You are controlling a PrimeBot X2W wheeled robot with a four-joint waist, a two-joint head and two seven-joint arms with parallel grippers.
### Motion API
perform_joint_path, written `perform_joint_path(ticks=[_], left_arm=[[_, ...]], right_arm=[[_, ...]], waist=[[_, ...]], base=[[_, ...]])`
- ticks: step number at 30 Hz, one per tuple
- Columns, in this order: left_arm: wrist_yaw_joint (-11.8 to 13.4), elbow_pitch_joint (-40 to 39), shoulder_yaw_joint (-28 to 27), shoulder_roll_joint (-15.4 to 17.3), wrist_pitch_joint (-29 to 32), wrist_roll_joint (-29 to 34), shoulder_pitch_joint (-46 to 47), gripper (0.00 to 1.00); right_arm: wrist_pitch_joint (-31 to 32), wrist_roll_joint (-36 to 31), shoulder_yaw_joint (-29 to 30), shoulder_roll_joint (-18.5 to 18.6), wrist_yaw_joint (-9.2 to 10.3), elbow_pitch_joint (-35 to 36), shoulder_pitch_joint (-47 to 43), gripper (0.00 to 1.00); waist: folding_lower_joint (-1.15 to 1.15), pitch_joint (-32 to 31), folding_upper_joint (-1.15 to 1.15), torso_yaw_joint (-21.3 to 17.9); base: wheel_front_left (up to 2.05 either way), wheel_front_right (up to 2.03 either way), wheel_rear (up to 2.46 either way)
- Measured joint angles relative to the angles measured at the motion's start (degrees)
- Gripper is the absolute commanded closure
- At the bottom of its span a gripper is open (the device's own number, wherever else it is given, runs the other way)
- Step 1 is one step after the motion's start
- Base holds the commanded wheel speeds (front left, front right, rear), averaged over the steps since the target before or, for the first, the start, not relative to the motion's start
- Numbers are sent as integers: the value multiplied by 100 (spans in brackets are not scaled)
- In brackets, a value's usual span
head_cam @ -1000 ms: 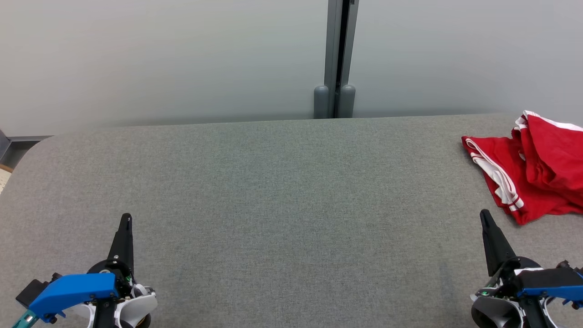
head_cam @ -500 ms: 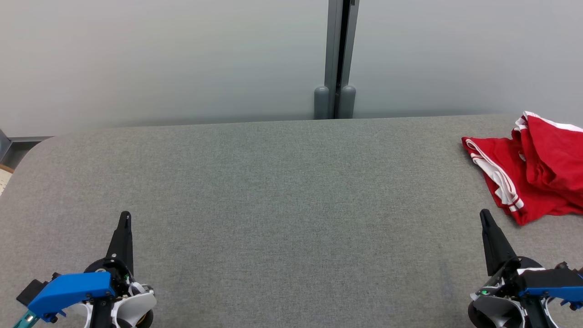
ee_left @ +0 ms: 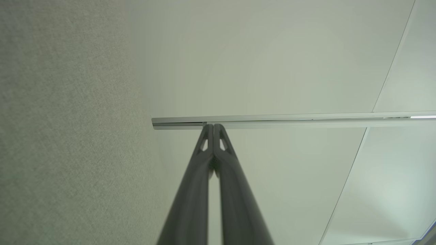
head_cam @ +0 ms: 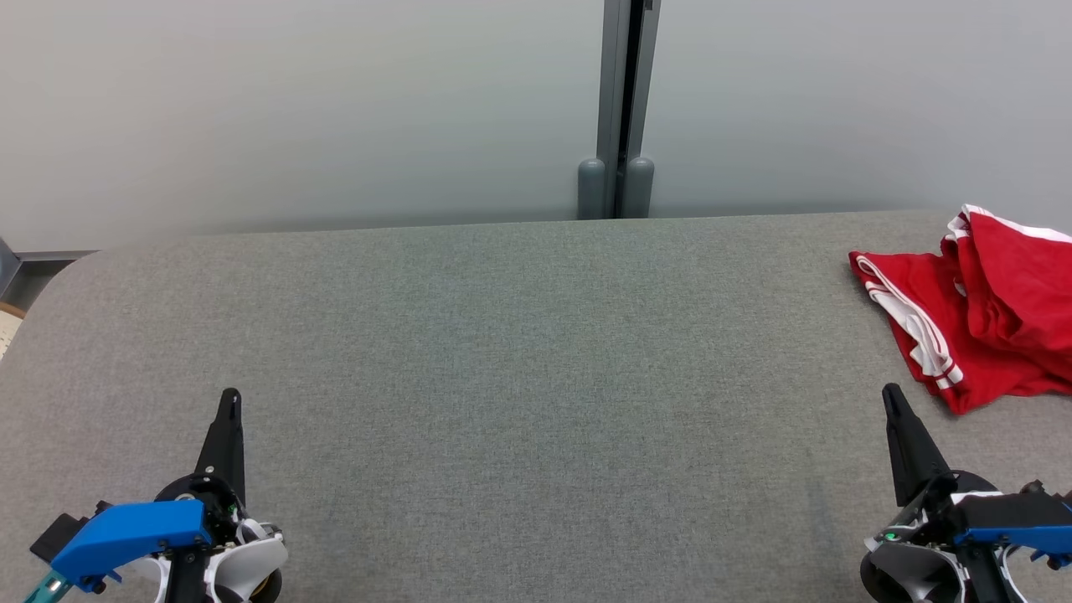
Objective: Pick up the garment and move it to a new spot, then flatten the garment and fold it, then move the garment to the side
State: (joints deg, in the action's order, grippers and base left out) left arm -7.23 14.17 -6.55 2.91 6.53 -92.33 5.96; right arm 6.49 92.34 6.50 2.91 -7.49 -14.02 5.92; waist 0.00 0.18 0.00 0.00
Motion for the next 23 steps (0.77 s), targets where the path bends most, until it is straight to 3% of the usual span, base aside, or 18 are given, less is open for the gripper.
perform_joint_path(ticks=[23], left_arm=[[-15,0,0,0,0,0,0,100]], right_arm=[[0,0,0,0,0,-1,1,100]], waist=[[0,0,0,0]], base=[[0,0,0]])
